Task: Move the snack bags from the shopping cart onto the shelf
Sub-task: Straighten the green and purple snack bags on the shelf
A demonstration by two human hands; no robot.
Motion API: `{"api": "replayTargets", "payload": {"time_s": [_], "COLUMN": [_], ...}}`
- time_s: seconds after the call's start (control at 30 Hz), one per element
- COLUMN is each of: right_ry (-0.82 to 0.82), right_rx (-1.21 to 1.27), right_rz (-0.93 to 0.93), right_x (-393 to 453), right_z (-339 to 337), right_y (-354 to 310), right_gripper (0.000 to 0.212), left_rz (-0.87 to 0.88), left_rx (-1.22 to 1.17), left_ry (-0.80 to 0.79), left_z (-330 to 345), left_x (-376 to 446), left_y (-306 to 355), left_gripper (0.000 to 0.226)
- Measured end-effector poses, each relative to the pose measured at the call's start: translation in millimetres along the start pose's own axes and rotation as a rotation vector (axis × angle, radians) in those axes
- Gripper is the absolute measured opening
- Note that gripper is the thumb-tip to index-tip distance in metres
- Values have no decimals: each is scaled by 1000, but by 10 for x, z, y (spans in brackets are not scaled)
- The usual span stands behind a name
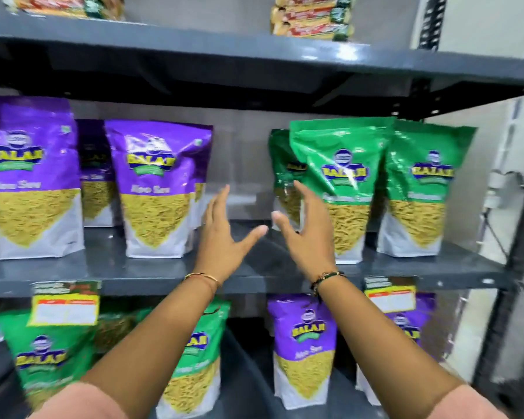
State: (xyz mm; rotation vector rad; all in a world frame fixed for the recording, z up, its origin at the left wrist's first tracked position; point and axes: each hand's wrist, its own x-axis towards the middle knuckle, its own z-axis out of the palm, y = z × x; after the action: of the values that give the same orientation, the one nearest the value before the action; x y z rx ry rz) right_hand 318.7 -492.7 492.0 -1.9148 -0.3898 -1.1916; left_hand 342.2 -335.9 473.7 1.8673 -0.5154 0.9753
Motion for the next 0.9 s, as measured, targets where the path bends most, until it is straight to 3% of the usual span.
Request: {"api": "replayTargets", "payload": {"time_s": [0.07, 0.13, 0.2, 0.27, 0.37, 0.43, 0.6, 0.9], "right_ry": [148, 157, 20, -162, -376, -435, -412, -379], "right_rx": [-114, -186, -218, -162, -161, -162, -69, -114], "right_rz": [31, 162, 312, 410, 440, 450, 448, 387], "right_x": [36, 62, 86, 122, 174, 222, 287, 293], "right_z": [-419, -746, -967, -1091, -1116, -1071, -876, -681], "right_y": [235, 480, 739, 949, 1154, 1254, 1412, 1464], "right_gripper": [69, 83, 96, 97, 78, 78, 63, 69], "left_rz": [-68, -150, -215, -260, -304, -308, -303, -337], "left_rx": [-84, -145, -204, -245, -202, -185, -146, -150], "left_ry": [-138, -262, -349, -387, -361, -321, -325, -352], "left_z": [410, 738, 997, 1181, 1330, 1379, 1364, 1344], "left_x": [4, 29, 63, 89, 99, 112, 208, 294], "left_y": [225, 390, 467, 477, 418, 366, 208, 50], "left_gripper": [105, 114, 118, 117, 111, 100, 94, 88]}}
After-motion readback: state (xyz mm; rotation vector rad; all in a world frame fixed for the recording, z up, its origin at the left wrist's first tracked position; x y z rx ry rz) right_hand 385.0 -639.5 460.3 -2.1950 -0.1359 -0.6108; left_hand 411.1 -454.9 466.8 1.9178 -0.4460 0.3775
